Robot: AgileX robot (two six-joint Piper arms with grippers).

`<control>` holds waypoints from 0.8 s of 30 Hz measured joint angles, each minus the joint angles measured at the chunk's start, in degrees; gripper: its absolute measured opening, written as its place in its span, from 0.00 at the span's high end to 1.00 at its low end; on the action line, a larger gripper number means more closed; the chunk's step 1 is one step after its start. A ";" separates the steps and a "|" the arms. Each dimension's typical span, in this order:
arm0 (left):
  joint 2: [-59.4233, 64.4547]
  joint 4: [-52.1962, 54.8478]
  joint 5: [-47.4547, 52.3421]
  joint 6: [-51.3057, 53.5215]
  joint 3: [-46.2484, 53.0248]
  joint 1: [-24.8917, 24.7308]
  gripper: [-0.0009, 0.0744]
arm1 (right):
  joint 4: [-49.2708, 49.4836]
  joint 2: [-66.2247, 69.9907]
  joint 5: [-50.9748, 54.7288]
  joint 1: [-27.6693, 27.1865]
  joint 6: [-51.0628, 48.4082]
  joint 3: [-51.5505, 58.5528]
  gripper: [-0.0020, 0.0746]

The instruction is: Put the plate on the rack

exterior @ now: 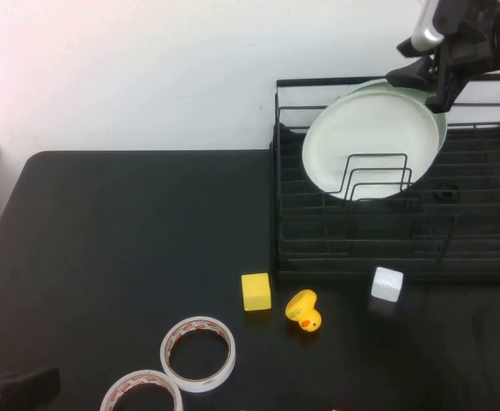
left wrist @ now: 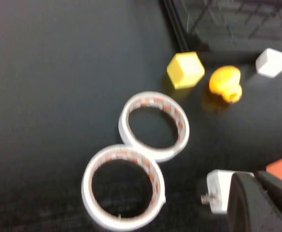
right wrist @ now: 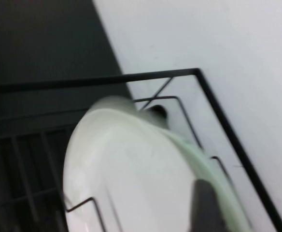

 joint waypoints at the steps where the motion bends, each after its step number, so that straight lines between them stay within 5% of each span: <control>1: 0.00 0.00 0.76 0.00 0.00 0.00 0.99 | 0.00 0.00 -0.53 0.00 0.33 0.00 0.47; 10: -1.04 0.51 3.31 0.00 0.00 0.00 0.99 | -1.51 -4.93 -1.28 0.00 13.83 0.00 0.44; 17: -8.64 6.76 3.18 -2.94 0.00 0.00 0.99 | -3.46 -14.33 9.44 -0.13 25.75 0.00 0.87; 24: -20.45 13.72 7.17 -9.45 0.00 0.00 0.99 | 5.09 -24.06 22.38 -0.13 25.26 3.73 0.96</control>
